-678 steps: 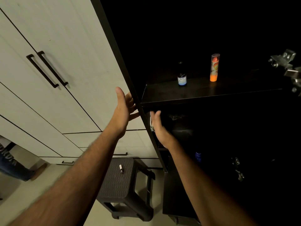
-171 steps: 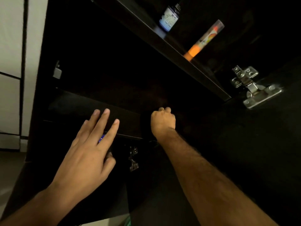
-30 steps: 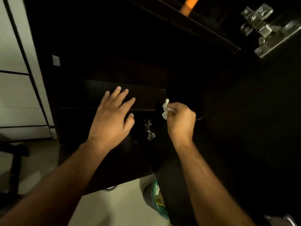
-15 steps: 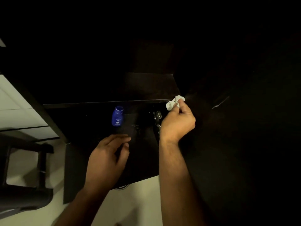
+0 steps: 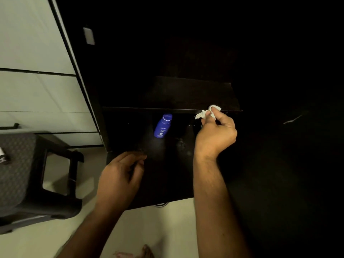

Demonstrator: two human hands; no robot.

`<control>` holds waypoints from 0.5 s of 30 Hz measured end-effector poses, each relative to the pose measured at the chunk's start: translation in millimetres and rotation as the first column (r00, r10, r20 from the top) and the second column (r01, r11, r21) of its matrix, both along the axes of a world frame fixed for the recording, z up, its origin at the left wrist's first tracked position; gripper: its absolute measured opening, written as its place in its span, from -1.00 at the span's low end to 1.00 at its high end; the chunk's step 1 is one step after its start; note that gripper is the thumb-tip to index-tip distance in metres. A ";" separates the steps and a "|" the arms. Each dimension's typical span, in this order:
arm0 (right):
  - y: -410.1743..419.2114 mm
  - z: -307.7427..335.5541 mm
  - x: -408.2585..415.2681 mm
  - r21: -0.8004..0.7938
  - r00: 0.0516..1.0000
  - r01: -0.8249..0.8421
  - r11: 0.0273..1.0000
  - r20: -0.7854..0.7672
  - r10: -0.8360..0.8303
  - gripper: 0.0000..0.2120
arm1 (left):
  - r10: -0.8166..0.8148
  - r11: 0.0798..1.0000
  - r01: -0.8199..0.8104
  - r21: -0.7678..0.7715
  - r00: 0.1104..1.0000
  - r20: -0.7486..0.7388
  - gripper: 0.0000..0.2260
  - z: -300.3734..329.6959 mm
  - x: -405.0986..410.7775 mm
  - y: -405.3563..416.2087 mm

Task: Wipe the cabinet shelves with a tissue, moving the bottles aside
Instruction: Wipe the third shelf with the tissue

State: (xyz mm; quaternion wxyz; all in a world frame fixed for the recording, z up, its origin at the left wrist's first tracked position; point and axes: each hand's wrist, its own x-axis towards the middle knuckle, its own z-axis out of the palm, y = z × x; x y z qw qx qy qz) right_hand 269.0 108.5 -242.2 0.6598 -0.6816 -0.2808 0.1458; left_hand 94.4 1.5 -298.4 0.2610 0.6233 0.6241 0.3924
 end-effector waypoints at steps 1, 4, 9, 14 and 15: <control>-2.0 -0.5 -10.2 0.002 1.000 -0.012 1.000 -0.009 0.012 -0.84 | 0.001 1.000 -0.001 -0.003 1.000 0.002 -0.67 0.7 -7.0 -2.0; -9.6 -1.7 -42.5 0.019 0.997 -0.075 0.997 0.009 0.075 -0.83 | 0.006 1.000 -0.006 -0.015 1.000 -0.012 -0.73 1.1 -25.8 -5.7; -21.5 -1.3 -91.6 0.043 0.985 -0.158 0.986 0.081 0.155 -0.85 | 0.008 0.999 -0.008 -0.037 1.000 -0.011 -0.82 -0.3 -56.8 -7.6; -29.7 -1.0 -131.2 0.029 0.972 -0.213 0.977 0.112 0.209 -0.86 | 0.009 0.998 -0.010 -0.064 1.000 -0.013 -0.80 0.3 -92.9 -7.4; -31.2 -1.2 -137.9 0.026 0.968 -0.227 0.974 0.118 0.222 -0.86 | 0.012 0.998 -0.013 -0.055 1.000 -0.013 -0.80 1.8 -98.8 -6.9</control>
